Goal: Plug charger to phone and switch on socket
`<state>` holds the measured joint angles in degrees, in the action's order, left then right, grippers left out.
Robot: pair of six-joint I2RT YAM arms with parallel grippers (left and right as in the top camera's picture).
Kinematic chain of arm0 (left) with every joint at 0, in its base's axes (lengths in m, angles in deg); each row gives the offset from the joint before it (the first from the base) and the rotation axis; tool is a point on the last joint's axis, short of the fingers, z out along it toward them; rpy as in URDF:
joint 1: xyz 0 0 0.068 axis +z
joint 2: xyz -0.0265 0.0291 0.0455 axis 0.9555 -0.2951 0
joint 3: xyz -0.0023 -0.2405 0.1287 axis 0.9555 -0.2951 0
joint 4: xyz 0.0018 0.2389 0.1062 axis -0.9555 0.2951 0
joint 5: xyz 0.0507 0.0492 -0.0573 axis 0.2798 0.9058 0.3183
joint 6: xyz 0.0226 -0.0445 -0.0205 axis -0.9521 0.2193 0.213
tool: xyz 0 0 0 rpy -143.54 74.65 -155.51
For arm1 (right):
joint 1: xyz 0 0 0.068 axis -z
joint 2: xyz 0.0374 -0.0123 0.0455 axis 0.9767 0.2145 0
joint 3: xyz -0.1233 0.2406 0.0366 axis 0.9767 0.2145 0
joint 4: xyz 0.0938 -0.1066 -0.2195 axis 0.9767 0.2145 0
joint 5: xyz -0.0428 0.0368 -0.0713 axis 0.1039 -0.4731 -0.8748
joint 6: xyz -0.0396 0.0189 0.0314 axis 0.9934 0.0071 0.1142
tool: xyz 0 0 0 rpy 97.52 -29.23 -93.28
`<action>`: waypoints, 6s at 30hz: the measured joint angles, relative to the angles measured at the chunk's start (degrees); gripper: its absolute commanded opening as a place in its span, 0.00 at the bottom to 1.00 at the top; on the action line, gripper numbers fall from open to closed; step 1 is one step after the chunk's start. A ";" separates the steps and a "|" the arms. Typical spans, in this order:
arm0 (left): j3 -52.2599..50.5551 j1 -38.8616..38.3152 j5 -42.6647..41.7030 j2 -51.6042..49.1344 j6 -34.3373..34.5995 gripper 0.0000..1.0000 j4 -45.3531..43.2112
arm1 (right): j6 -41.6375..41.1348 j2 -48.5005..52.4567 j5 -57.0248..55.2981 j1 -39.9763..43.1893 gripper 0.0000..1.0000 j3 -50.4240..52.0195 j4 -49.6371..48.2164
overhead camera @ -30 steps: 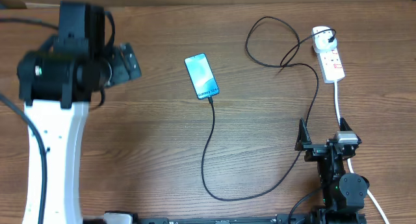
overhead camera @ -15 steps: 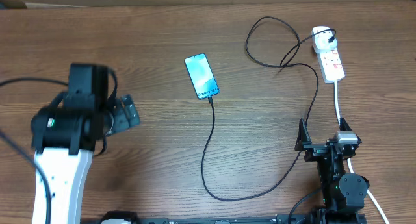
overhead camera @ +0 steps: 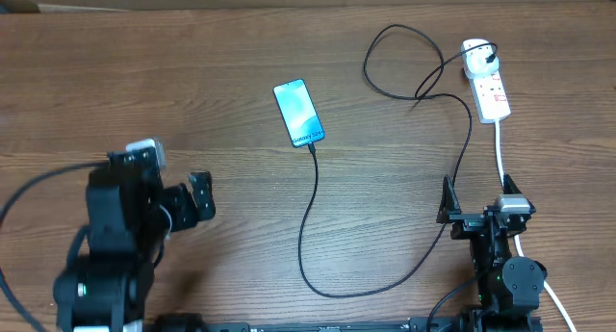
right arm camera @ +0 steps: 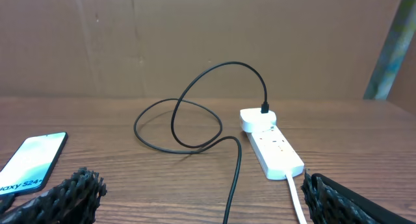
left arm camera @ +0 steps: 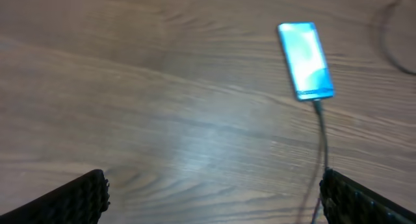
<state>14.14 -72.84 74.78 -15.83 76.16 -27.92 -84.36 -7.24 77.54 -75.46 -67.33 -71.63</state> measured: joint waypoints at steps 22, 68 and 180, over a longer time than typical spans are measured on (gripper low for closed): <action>-15.34 5.42 -9.01 15.41 -6.78 1.00 -15.47 | 0.00 0.00 -0.09 0.00 1.00 0.00 0.02; -43.95 5.42 -8.61 43.91 -8.63 1.00 -44.72 | 0.02 0.00 -0.07 0.00 1.00 0.00 0.00; -53.96 3.74 4.42 44.22 -11.89 1.00 -50.18 | 0.00 0.00 -0.09 0.00 1.00 0.00 0.02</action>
<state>-39.82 -69.11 79.19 28.38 64.27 -78.10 -84.36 -7.24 77.45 -75.46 -67.33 -71.61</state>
